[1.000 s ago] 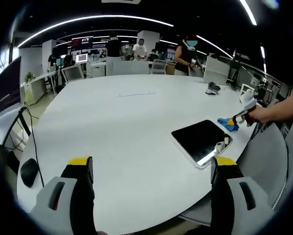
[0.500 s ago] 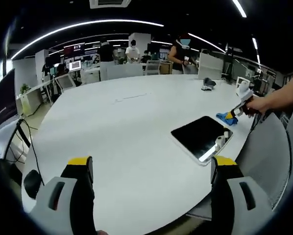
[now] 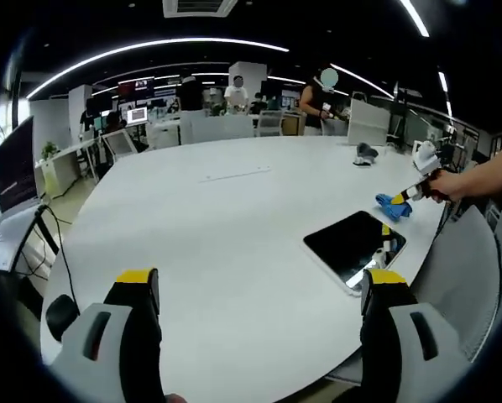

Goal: Wipe the mirror surface with the cleaning cloth until all visible marks leave the cleaned area.

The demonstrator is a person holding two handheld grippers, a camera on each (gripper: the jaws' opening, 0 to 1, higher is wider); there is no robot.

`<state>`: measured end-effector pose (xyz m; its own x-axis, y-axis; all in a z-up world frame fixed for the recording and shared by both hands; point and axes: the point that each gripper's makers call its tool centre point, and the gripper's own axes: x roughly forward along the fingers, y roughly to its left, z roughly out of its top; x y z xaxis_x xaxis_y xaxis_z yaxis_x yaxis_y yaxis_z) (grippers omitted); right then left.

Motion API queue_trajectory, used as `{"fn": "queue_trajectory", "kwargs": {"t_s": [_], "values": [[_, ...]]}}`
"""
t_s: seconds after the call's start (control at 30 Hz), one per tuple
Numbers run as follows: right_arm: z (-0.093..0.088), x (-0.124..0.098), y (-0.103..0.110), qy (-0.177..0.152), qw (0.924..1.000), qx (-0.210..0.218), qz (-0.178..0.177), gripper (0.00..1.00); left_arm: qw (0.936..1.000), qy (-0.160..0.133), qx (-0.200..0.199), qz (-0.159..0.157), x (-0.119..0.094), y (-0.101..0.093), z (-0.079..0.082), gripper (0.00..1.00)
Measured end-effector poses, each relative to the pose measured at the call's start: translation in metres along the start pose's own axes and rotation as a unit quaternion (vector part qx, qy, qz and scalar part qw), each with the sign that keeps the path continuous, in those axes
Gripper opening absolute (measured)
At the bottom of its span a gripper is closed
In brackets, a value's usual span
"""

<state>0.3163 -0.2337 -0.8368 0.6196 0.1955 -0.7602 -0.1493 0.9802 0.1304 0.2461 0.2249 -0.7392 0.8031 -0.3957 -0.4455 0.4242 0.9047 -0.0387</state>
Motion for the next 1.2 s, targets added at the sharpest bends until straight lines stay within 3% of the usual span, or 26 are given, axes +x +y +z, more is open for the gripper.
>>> {"fn": "queue_trajectory", "kwargs": {"t_s": [0.1, 0.27, 0.47, 0.77, 1.2], "values": [[0.013, -0.002, 0.010, -0.007, 0.9999, -0.012, 0.004, 0.00, 1.0000, 0.004, 0.000, -0.004, 0.000, -0.002, -0.008, 0.99], [0.033, -0.002, 0.026, -0.017, 0.9997, 0.011, 0.016, 0.00, 0.9999, 0.009, -0.008, -0.004, -0.002, -0.002, -0.015, 0.99], [0.042, 0.007, 0.043, -0.014, 0.9994, 0.018, 0.027, 0.00, 0.9999, 0.011, -0.009, -0.007, -0.005, -0.003, -0.016, 0.99], [0.035, 0.026, 0.068, 0.009, 0.9986, 0.034, 0.039, 0.00, 0.9999, 0.004, -0.014, -0.007, -0.010, -0.006, -0.016, 0.99], [0.016, 0.045, 0.081, 0.041, 0.9979, 0.044, 0.025, 0.00, 0.9998, -0.001, -0.017, -0.006, -0.019, -0.005, -0.017, 0.99]]}}
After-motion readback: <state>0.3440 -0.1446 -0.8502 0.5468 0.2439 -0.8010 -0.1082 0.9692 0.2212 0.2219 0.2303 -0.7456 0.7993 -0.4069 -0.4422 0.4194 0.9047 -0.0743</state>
